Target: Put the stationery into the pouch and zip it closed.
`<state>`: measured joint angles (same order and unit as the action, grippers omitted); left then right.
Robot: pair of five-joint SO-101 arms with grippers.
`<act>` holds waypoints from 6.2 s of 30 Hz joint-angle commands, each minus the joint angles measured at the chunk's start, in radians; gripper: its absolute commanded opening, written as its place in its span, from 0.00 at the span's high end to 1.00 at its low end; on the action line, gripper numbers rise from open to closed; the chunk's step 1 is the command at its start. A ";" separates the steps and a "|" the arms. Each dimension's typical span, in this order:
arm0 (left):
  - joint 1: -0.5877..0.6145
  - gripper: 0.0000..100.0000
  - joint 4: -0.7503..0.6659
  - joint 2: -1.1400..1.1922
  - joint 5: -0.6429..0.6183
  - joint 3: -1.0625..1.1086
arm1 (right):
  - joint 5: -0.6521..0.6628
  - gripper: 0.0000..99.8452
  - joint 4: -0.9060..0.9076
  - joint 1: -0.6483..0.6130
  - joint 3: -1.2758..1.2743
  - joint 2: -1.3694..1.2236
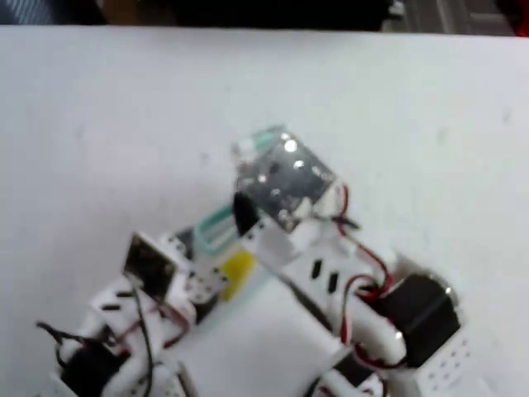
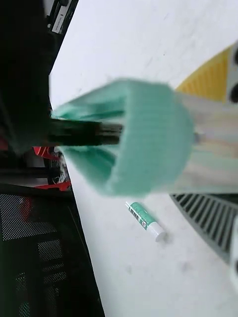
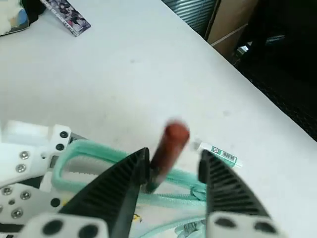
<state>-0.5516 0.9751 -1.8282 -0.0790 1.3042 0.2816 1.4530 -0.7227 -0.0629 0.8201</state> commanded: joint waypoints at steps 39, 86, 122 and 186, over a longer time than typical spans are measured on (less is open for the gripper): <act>0.835 0.98 -0.087 -0.001 -0.269 -0.130 | 0.034 0.68 -0.248 0.329 -0.167 -0.430; 0.768 0.98 -0.138 -0.001 -0.325 -0.115 | 0.453 0.98 -0.214 0.298 -0.121 -0.498; -0.102 0.98 -0.078 0.001 0.075 0.032 | -0.169 0.98 -0.417 0.140 -0.241 0.364; 0.053 0.82 -0.106 0.001 0.110 0.049 | -0.021 0.76 -0.450 -0.090 -0.494 0.255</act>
<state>-0.5086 0.8938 -1.8205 0.0407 1.3594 0.2539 0.9605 -0.8332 -0.5754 1.0779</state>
